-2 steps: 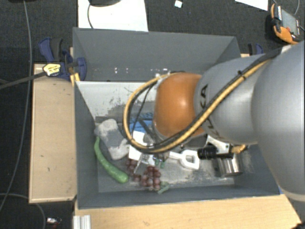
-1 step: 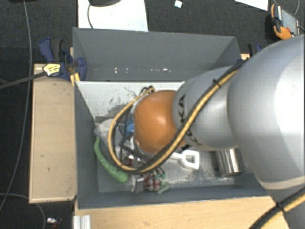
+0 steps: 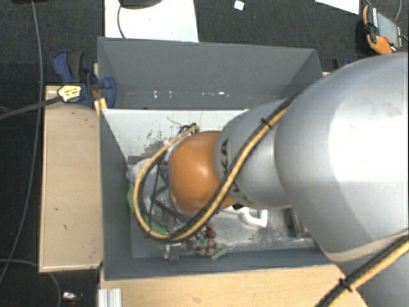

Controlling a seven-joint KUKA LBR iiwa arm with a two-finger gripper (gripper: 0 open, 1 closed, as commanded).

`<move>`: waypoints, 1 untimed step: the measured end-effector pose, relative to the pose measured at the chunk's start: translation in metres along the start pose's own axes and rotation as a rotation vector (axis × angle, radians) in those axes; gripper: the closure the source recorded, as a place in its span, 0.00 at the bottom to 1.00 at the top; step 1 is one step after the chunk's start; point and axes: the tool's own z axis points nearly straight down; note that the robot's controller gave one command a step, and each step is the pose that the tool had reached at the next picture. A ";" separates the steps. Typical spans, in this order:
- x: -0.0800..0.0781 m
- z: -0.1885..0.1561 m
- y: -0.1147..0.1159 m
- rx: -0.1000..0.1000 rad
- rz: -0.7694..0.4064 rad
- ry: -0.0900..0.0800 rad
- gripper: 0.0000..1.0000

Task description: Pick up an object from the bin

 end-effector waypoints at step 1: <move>-0.005 -0.001 0.038 0.009 0.142 0.014 1.00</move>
Offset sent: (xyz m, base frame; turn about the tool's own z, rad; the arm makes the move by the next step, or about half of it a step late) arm 0.0000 0.0000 0.0000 0.0000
